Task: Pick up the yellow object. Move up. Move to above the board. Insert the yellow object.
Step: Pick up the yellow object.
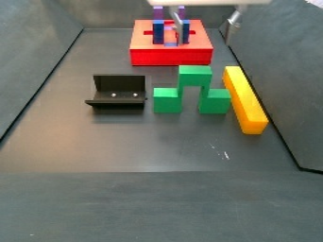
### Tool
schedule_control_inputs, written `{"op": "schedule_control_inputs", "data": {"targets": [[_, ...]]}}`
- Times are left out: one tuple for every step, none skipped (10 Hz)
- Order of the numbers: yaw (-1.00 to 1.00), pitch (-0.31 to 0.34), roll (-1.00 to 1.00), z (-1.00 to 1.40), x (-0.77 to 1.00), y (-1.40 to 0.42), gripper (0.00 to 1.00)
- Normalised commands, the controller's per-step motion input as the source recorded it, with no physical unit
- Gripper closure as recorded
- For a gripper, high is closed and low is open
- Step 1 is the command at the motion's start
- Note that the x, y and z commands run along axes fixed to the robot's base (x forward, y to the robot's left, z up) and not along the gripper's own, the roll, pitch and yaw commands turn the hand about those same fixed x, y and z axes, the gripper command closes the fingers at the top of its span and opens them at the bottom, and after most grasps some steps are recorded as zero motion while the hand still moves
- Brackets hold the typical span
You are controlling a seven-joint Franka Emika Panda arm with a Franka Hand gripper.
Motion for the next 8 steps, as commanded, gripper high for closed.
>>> {"op": "schedule_control_inputs", "data": {"targets": [[-0.36,-0.123,0.09,-0.25,-0.62,-0.20,0.00],[-0.39,-0.139,0.15,-0.21,-0.69,-0.02,0.00],[-0.12,-0.214,0.04,-0.22,-0.60,0.21,0.00],[0.03,-0.234,0.00,-0.21,-0.35,0.32,0.00],[0.13,-0.216,0.00,-0.18,-0.19,0.26,0.00],[0.19,-0.209,0.00,-0.20,-0.13,0.19,0.00],[0.28,-0.227,0.00,-0.26,-0.13,0.06,0.00],[0.33,-0.231,0.00,-0.26,-0.13,0.00,0.00]]}}
